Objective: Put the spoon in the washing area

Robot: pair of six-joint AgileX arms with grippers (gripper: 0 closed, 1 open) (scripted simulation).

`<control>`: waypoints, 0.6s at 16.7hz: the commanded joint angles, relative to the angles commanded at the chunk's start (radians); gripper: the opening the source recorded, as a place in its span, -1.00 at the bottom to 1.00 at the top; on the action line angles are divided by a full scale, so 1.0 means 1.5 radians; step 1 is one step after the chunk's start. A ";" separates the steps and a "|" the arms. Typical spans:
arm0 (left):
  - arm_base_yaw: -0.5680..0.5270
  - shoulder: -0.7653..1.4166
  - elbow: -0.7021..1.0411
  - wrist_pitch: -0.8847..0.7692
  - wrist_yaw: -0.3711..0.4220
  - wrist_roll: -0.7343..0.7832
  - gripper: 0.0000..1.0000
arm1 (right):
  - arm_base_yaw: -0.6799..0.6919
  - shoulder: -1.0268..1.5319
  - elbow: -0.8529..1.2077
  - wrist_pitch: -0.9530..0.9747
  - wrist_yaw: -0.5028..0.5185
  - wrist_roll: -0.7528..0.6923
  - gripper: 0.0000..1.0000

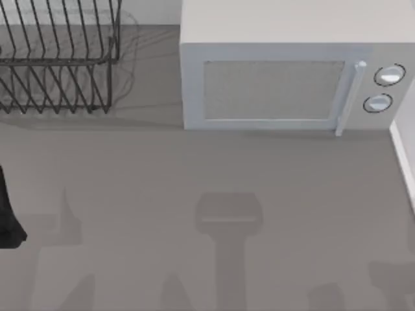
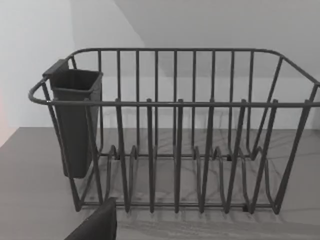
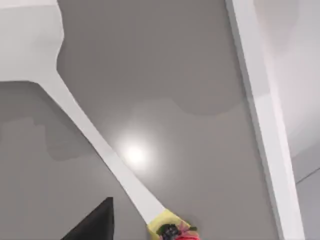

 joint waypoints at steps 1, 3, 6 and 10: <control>0.000 0.000 0.000 0.000 0.000 0.000 1.00 | -0.009 0.040 0.024 -0.032 0.000 -0.061 1.00; 0.000 0.000 0.000 0.000 0.000 0.000 1.00 | -0.027 0.113 0.070 -0.089 0.001 -0.169 1.00; 0.000 0.000 0.000 0.000 0.000 0.000 1.00 | -0.048 0.200 0.131 -0.157 0.002 -0.302 1.00; 0.000 0.000 0.000 0.000 0.000 0.000 1.00 | -0.064 0.263 0.181 -0.206 0.002 -0.410 1.00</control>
